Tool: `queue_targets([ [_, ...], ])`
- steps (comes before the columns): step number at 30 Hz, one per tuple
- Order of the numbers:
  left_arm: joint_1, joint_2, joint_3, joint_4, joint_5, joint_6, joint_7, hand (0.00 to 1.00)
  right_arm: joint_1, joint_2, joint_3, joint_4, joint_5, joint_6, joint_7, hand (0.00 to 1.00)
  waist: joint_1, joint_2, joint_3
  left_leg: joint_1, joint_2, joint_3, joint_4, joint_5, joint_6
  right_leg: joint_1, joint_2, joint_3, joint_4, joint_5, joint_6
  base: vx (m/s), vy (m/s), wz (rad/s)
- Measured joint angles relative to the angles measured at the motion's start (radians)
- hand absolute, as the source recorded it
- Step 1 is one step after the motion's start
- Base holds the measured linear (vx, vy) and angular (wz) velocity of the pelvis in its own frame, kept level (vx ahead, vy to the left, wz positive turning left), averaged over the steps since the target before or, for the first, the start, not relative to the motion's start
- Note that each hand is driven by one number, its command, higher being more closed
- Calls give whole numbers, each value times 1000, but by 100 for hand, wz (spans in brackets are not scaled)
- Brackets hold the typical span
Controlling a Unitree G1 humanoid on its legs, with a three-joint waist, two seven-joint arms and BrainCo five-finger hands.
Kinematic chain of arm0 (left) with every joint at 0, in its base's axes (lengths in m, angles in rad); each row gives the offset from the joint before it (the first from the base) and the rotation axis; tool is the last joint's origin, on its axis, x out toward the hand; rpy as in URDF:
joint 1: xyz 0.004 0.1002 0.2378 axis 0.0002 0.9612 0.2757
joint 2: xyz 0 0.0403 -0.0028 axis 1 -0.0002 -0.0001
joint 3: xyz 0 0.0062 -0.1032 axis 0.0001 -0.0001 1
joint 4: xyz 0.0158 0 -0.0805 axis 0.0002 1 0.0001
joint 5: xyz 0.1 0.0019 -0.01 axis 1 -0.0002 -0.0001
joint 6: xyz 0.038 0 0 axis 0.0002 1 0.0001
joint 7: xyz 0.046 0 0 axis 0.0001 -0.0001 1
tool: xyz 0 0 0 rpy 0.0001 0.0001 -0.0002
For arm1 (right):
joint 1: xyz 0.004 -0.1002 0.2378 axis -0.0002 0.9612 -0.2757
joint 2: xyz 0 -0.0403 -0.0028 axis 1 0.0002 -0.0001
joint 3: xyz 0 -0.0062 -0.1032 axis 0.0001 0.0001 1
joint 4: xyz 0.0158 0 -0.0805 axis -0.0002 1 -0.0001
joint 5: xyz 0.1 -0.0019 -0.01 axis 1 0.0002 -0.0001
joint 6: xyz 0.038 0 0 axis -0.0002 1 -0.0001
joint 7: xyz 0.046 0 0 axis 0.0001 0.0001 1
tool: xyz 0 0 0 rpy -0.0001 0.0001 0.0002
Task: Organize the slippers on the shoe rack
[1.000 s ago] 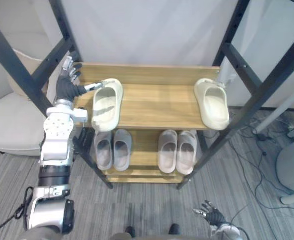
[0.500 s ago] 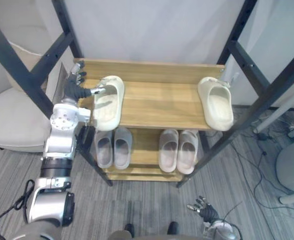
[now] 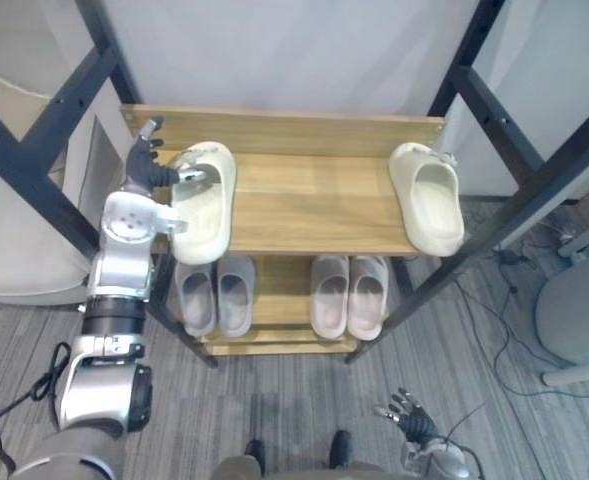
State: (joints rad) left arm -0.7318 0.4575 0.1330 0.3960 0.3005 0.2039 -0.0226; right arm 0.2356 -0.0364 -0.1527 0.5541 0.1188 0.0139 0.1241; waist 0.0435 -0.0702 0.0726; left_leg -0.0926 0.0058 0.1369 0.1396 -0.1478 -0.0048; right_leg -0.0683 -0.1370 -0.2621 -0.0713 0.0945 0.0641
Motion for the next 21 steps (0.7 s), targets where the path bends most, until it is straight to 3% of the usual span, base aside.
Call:
queue_targets([
  [1,-6,0,6,5,20,1,-7,100,0,-1,-1,-11,0,1,-6,0,0,0,0,-5,1,7,10,-5,2,-3,0,5,-1,3,0,-26,23,-10],
  [8,-37,0,8,33,92,30,-62,100,7,3,0,-31,1,14,-16,0,-4,1,2,-13,3,21,43,-27,5,-2,-2,20,-1,8,4,-34,11,-7],
  [17,-48,-2,27,37,73,33,-40,100,11,36,-1,-33,2,14,-27,0,-4,5,5,-11,2,19,44,-27,4,1,-3,17,-2,8,4,0,0,0],
  [21,-37,-40,24,6,31,47,-20,100,11,37,-1,-33,2,15,-28,0,-4,6,5,-9,0,17,45,-27,4,5,-4,13,-3,8,4,-5,-1,1],
])
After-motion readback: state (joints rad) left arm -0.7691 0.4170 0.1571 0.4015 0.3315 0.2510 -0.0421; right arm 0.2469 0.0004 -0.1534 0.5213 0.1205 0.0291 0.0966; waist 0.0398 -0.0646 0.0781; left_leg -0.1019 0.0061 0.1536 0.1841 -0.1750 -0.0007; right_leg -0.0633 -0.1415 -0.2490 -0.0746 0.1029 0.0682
